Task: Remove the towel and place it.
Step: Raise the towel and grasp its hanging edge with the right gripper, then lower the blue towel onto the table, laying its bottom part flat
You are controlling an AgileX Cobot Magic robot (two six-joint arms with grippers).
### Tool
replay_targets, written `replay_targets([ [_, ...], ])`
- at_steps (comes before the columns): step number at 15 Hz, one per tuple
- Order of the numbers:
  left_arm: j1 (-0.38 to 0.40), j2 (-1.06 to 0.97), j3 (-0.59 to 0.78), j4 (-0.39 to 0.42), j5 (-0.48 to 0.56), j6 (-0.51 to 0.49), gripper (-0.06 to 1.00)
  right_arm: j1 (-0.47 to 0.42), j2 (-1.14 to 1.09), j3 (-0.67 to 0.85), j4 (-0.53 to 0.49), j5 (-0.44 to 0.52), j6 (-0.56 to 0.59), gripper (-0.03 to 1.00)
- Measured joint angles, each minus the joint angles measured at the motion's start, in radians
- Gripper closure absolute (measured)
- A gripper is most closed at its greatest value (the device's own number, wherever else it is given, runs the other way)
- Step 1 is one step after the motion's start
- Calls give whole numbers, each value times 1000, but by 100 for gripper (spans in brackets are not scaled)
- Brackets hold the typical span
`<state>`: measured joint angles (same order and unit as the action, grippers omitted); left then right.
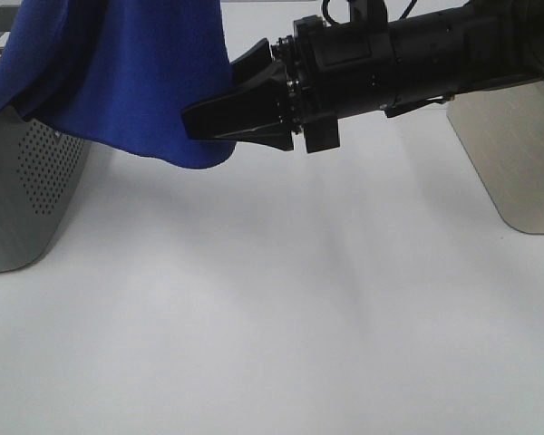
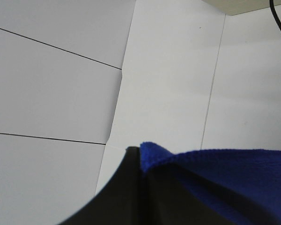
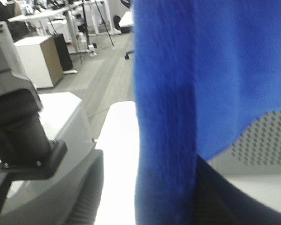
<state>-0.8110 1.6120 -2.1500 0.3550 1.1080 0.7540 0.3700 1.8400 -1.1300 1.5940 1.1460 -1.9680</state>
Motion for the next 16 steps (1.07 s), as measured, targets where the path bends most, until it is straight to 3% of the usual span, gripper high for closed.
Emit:
replay_targets([
  [4, 0, 0, 0, 0, 0, 0, 94, 0, 3, 0, -8, -48, 12, 70],
  [5, 0, 0, 0, 0, 0, 0, 94, 0, 3, 0, -8, -55, 36, 90],
  [6, 0, 0, 0, 0, 0, 0, 94, 0, 3, 0, -8, -58, 53, 95],
  [9, 0, 0, 0, 0, 0, 0, 94, 0, 3, 0, 4, -81, 114, 95],
  [12, 0, 0, 0, -7, 0, 0, 94, 0, -11, 0, 7, -208, 318, 95],
  [16, 0, 1, 0, -26, -4, 0, 94, -1, -78, 0, -96, -232, 351, 95],
])
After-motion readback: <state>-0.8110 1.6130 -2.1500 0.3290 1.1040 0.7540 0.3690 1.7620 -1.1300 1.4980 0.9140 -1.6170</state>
